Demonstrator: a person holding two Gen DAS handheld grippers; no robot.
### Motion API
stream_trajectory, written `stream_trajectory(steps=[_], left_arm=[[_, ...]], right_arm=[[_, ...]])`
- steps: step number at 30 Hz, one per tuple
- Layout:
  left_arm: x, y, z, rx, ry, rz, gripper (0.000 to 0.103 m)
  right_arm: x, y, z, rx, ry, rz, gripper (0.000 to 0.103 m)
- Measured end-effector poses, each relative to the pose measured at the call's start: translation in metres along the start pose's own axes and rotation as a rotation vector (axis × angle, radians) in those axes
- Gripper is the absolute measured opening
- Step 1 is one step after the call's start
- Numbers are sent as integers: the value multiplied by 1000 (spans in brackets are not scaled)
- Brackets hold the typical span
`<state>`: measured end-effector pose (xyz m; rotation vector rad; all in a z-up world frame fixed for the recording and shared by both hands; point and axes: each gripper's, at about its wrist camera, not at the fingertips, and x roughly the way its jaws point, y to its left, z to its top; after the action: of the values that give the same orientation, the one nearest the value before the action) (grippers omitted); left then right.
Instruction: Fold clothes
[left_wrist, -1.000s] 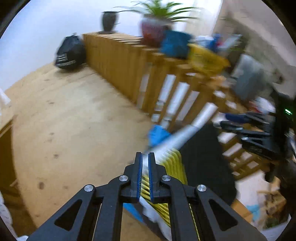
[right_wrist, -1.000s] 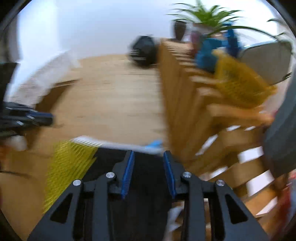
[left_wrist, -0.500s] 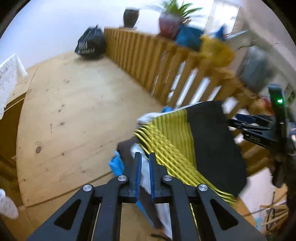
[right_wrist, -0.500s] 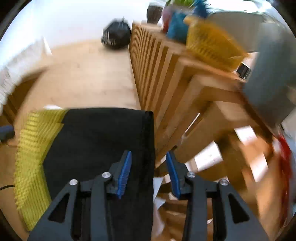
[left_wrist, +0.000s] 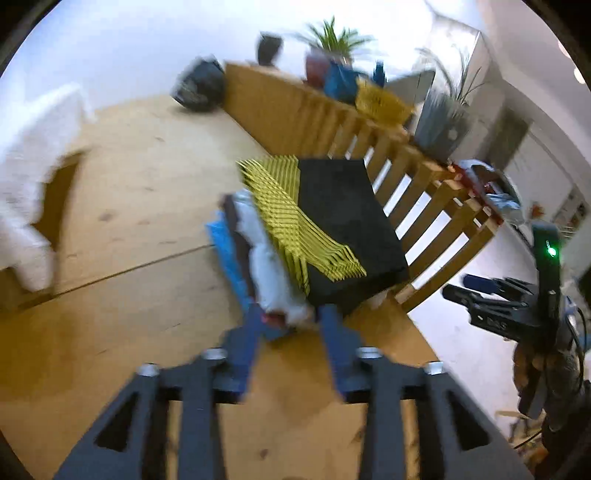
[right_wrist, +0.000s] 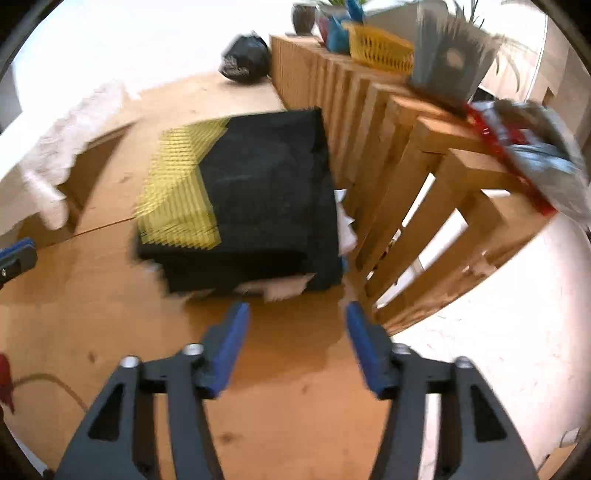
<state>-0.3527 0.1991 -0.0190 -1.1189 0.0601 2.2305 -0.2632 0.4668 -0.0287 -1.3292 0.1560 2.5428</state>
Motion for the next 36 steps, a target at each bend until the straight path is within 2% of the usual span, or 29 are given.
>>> stream_trajectory(steps=[4, 6, 8, 10, 14, 17, 21, 23, 24, 26, 27, 30, 31, 33, 34, 36], left_arm=[[-71, -9, -51, 6, -19, 16, 47], [-100, -16, -78, 25, -24, 39, 52], [-126, -20, -105, 32, -32, 58, 62], [-152, -21, -129, 15, -45, 63, 66], [-193, -19, -166, -23, -98, 156, 75], [-212, -18, -191, -46, -120, 211, 77], [-230, -24, -223, -34, -135, 291, 80], [-236, -29, -237, -33, -132, 310, 80], [-238, -31, -243, -36, -128, 306, 80], [-241, -36, -254, -47, -122, 278, 80], [-243, -40, -258, -49, -123, 275, 81], [-247, -51, -269, -47, -133, 263, 81], [-248, -53, -272, -50, -138, 259, 84], [-248, -57, -278, -62, -143, 253, 99], [-247, -58, -280, -71, -135, 251, 102], [-243, -58, -283, -80, -117, 243, 102]], right_arm=[[-60, 47, -49, -17, -60, 51, 60], [-85, 75, -69, -30, -80, 75, 60], [-114, 92, -91, -38, -95, 85, 61], [-136, 101, -113, -44, -120, 80, 61], [-166, 108, -151, -27, -147, 70, 61], [-178, 110, -172, -14, -142, 82, 61], [-197, 114, -198, -31, -168, 44, 61], [-203, 114, -211, -18, -179, 42, 70], [-205, 113, -217, -8, -181, 45, 75], [-208, 111, -229, 17, -181, 58, 77], [-208, 111, -234, 23, -181, 65, 85], [-207, 111, -245, 20, -181, 89, 86], [-207, 112, -248, 18, -183, 100, 86], [-209, 113, -253, 15, -182, 105, 86], [-209, 115, -255, 10, -182, 101, 86], [-211, 118, -255, 7, -186, 89, 86]])
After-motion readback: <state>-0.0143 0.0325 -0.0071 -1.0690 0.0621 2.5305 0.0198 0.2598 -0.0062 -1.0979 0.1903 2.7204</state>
